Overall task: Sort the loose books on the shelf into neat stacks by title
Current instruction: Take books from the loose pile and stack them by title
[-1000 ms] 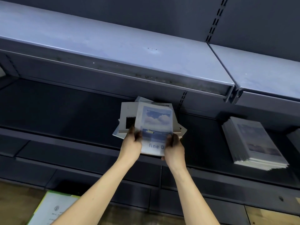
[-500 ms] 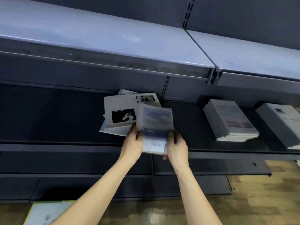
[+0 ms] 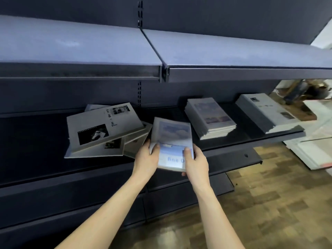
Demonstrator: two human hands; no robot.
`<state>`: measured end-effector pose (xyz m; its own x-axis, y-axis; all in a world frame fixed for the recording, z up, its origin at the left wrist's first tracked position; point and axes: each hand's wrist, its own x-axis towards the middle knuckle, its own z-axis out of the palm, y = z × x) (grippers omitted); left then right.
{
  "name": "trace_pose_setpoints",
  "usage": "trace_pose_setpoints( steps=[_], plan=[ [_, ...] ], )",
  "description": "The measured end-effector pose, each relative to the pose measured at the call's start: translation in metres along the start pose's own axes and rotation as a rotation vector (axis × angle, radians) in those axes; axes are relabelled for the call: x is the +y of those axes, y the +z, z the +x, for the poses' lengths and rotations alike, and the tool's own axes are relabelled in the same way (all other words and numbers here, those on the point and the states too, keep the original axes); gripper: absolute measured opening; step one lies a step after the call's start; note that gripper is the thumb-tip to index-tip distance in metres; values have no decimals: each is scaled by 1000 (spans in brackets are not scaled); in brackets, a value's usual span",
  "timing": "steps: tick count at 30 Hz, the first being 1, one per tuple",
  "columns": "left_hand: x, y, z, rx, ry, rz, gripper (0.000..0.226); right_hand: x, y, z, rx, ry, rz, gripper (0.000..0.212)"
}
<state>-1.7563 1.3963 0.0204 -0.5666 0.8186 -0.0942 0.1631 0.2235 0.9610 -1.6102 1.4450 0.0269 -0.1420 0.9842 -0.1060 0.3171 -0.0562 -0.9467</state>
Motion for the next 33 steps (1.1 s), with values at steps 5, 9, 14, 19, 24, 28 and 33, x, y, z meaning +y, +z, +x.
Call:
trace_pose_setpoints(
  steps=[5, 9, 14, 19, 24, 28, 33],
  plan=[
    [17, 45, -11, -27, 19, 12, 22, 12, -46, 8, 44, 33, 42, 39],
    [30, 82, -23, 0, 49, 33, 25, 22, -84, 14, 47, 33, 63, 39],
    [52, 111, -35, 138, 51, 3, 32, 14, -113, 32, -30, -27, 76, 34],
    [63, 117, -42, 239, 53, -7, 33, 4, -123, 43, -129, -87, 76, 33],
    [68, 125, -53, 259, 59, 14, 40, 14, -132, 41, -142, -94, 99, 36],
    [72, 144, -57, 226, 79, 27, 44, 17, -154, 44, -126, -94, 99, 32],
    [80, 165, -56, 191, 106, 30, 41, 19, -175, 49, -89, -83, 97, 29]
  ],
)
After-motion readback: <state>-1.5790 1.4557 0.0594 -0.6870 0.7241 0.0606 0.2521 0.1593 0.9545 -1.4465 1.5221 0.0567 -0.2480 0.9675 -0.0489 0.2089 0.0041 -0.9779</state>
